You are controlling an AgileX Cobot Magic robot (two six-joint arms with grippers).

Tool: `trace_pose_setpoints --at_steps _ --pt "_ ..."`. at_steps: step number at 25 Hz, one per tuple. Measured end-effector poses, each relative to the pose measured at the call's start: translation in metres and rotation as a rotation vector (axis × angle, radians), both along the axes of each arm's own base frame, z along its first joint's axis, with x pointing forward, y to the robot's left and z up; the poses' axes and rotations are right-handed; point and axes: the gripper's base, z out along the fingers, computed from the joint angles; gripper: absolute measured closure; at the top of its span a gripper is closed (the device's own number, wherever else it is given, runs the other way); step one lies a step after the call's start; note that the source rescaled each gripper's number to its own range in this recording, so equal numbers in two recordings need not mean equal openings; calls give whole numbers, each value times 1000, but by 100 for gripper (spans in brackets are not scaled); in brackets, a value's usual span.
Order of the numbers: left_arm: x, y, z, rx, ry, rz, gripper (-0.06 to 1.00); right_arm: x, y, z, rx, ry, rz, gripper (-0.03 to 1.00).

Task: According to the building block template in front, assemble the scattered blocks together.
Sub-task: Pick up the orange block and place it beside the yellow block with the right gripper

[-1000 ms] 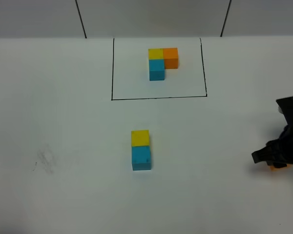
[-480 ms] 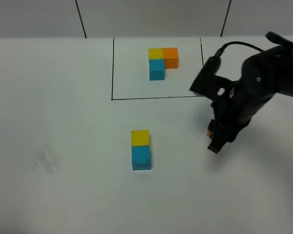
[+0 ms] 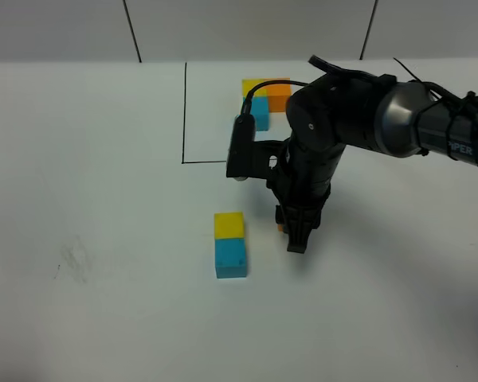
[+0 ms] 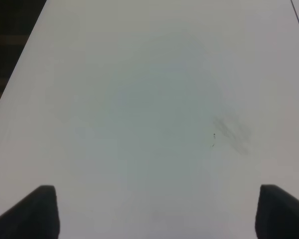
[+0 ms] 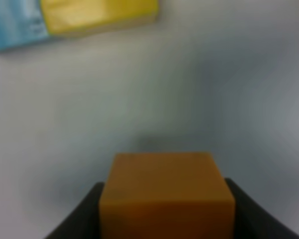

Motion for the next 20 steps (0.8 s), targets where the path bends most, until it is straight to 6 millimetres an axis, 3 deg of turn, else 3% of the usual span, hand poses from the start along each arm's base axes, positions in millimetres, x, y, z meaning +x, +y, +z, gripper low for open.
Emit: trace_pose_setpoints --at_steps 11,20 --pt "0 0 0 0 0 0 26 -12 27 -1 19 -32 100 76" --pt "0 0 0 0 0 0 26 -10 31 -8 30 -39 110 76"
